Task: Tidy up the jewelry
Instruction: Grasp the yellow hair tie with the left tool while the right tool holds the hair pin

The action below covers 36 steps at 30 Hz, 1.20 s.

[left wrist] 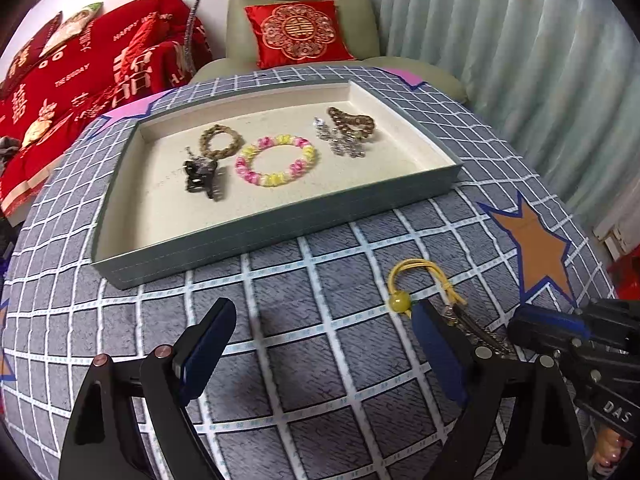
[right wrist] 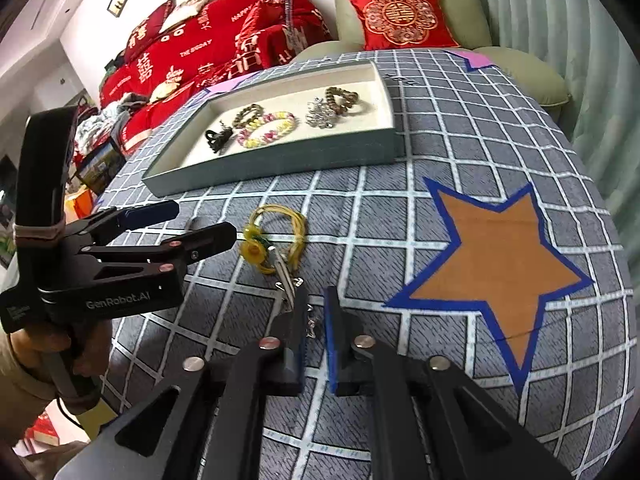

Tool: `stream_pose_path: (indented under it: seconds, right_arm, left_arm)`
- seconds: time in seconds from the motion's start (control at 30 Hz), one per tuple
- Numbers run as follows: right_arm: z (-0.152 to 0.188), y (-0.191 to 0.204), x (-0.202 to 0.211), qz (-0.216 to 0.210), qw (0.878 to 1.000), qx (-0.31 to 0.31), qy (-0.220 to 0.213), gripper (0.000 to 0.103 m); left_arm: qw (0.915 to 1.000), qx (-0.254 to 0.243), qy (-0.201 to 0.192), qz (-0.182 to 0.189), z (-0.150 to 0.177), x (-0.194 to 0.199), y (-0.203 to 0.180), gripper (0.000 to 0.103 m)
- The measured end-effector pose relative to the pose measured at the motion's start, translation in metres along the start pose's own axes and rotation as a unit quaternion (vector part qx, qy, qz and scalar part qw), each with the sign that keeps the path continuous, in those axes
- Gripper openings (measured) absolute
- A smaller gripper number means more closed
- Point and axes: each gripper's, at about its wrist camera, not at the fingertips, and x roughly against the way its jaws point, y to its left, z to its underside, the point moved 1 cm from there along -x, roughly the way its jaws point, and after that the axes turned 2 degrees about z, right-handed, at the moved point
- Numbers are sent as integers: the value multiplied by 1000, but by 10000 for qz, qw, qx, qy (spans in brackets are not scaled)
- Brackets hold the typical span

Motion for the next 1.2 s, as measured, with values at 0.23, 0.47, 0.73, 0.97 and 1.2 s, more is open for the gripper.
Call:
stream_pose_path:
  seconds: [0.23,0.47,0.73,0.97,1.2]
  right_arm:
    - [-6,26,-20,26,9985,525,136,41]
    - [1,28,-16,143,9982,546,-188,13]
    - [2,-18,-9,129,9974,-640,-309,13]
    - [1,-27,-10,206,9963,-788,-268,13]
    - [2,-24,-9,205,9964,-785,-253,13]
  left_arm:
    - [9998,147,-43,-101,-2,4,13,97]
    - [10000,89,-4,-20,-2,1,6,97]
    - [9998,-54,107,141,-6,-8,-14,97]
    - [9984,-420,304,229,-6,-21,-41,65]
    - [9967,-740,240,243,-4,-19,-52,23]
